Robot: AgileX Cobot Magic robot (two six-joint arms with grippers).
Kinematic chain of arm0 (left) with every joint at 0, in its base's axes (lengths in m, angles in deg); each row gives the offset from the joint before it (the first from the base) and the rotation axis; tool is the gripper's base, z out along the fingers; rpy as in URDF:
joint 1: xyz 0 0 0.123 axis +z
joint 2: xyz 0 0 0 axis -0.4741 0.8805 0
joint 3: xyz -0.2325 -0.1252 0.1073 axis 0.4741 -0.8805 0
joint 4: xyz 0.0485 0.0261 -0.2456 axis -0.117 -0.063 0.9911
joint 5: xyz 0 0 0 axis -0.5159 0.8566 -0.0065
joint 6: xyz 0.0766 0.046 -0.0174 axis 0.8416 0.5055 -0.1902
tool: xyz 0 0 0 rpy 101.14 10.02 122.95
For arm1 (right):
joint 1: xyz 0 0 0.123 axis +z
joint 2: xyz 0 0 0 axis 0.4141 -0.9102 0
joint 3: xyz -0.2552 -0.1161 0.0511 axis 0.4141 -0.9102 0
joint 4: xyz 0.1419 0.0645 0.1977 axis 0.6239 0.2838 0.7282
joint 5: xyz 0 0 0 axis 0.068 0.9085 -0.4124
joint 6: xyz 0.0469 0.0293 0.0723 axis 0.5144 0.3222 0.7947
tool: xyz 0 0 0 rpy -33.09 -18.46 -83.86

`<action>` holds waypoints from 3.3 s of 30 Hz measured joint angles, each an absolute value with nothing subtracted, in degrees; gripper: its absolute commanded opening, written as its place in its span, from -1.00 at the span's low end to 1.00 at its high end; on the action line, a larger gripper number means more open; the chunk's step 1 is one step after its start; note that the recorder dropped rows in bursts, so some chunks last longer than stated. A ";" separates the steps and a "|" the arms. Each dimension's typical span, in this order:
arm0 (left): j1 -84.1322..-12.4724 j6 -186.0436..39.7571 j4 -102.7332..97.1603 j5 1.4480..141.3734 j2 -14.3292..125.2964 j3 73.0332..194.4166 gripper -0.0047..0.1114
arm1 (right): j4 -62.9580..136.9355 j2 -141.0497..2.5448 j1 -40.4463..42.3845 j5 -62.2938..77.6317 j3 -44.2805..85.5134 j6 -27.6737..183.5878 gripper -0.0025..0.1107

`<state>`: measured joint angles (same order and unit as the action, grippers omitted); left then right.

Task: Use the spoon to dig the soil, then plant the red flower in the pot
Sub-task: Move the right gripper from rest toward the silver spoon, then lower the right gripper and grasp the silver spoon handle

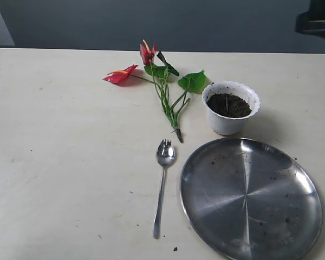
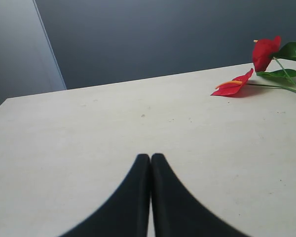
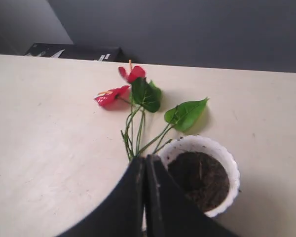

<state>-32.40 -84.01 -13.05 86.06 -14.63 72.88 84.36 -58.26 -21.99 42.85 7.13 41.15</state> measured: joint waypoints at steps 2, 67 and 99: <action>-32.40 -84.01 -13.05 86.06 -14.63 72.88 -0.89 | 82.18 -59.25 -17.35 40.35 7.95 40.99 -0.97; -32.40 -84.01 -13.05 86.16 -14.63 72.88 -0.89 | 46.12 -111.20 19.25 54.30 28.73 94.87 -0.36; -32.40 -84.01 -13.05 86.16 -14.63 72.88 -0.89 | 36.99 -115.94 22.89 51.94 28.66 110.11 -0.36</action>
